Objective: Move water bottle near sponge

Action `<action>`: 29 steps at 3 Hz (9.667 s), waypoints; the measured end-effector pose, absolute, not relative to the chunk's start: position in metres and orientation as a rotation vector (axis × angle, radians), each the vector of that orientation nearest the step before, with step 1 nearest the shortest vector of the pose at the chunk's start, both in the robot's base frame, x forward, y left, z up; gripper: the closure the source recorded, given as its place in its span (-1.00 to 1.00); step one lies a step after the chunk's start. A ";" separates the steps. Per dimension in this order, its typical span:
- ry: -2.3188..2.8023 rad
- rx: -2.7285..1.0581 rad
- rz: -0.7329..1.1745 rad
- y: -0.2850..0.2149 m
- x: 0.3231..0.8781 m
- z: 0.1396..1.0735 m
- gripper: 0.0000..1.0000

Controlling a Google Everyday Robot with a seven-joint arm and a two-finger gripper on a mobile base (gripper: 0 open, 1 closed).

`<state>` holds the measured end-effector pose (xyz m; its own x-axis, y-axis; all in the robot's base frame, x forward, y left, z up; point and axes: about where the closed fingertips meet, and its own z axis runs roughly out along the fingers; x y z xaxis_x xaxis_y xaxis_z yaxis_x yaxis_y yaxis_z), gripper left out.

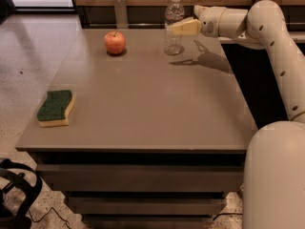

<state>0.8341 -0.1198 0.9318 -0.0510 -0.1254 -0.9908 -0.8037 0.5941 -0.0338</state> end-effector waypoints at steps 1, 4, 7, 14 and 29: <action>1.543 -0.801 0.681 -0.115 0.840 0.928 -1.00; 1.522 -0.793 0.734 -0.098 0.847 0.916 0.30; 1.521 -0.799 0.743 -0.091 0.848 0.914 1.00; 1.507 -0.916 0.765 -0.047 0.688 0.970 1.00; 1.347 -1.115 0.991 0.141 0.555 0.914 -0.31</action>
Offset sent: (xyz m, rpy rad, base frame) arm 0.0149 0.0093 -0.0169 0.0666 0.0084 0.0138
